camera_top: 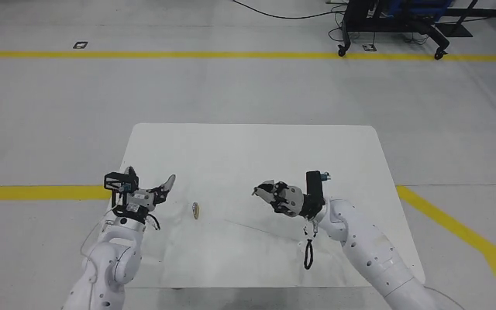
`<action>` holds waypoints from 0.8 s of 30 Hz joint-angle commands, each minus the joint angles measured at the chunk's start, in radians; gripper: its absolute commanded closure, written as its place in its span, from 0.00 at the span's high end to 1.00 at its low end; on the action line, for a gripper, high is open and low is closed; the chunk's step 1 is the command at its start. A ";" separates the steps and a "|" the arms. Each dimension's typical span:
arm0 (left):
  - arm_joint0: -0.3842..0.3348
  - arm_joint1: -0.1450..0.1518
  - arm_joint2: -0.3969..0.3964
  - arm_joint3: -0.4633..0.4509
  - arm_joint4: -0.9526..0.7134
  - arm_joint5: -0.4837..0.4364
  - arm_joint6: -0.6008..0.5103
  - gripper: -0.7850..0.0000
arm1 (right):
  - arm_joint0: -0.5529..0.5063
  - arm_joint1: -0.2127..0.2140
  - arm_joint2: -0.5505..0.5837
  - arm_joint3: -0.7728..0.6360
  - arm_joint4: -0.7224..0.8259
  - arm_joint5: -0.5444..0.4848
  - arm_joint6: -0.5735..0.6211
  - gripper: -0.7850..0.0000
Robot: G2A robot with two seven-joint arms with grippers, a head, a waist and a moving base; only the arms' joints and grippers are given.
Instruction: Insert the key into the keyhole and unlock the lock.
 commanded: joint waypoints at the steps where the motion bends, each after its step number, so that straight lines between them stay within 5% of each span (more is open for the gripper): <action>1: -0.024 -0.004 0.020 -0.015 -0.326 -0.087 -0.108 1.00 | 0.018 0.006 -0.059 -0.008 0.048 0.000 -0.028 0.00; 6: -0.104 0.002 0.032 -0.041 -0.516 -0.152 -0.363 1.00 | 0.035 0.026 -0.108 -0.001 0.102 0.000 -0.083 0.00; 11: -0.104 0.002 0.032 -0.041 -0.516 -0.152 -0.363 1.00 | 0.035 0.026 -0.108 -0.001 0.102 0.000 -0.083 0.00; 16: -0.079 0.000 0.032 -0.067 -0.414 -0.148 -0.236 1.00 | 0.035 0.026 -0.108 -0.001 0.102 0.000 -0.083 0.00; 19: -0.096 -0.003 0.045 0.004 -0.634 -0.264 -0.255 1.00 | 0.022 0.022 -0.120 0.001 0.157 0.011 -0.043 0.00; 24: -0.214 -0.001 0.108 0.212 -1.172 -0.539 -0.505 1.00 | 0.035 0.015 -0.158 0.024 0.370 0.000 0.097 0.00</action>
